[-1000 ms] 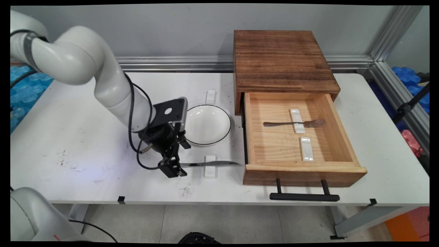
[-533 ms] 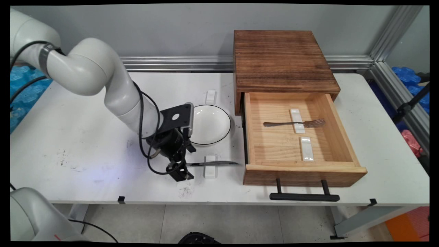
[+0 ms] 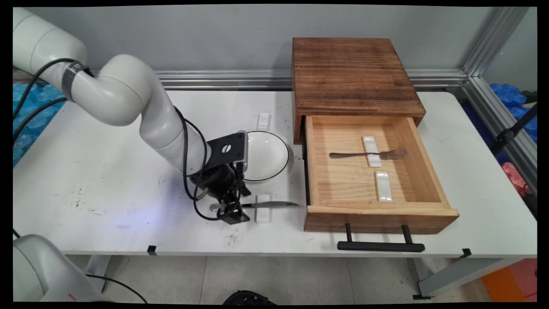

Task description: Pick up the knife from the right of the white plate, then place the picked object into the drawer

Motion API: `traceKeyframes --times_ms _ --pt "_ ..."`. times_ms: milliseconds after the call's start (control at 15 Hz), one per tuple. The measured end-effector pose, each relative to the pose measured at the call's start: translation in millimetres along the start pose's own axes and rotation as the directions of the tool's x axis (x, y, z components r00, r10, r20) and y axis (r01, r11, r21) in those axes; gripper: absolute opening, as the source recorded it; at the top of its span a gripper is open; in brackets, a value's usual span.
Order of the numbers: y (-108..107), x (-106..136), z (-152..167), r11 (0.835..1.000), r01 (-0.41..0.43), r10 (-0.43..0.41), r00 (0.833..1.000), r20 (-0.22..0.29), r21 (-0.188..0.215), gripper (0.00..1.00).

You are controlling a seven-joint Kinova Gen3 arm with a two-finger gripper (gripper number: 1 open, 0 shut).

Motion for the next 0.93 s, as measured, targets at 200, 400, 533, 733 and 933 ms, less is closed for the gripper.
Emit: traceKeyframes --times_ms 200,400,533,733,933 --pt "-0.7 0.8 3.5 1.000 -0.005 0.005 1.000 0.004 0.007 0.00" --pt "-0.1 1.1 6.1 1.000 -0.010 0.010 1.000 0.009 0.010 0.00" --pt "0.1 1.0 7.1 1.000 -0.012 0.012 1.000 0.012 0.012 0.00" --pt "0.4 1.3 7.1 1.000 -0.016 0.016 1.000 0.017 0.015 0.00" --pt "3.9 2.7 1.6 1.000 -0.021 0.021 1.000 0.023 0.011 0.00"
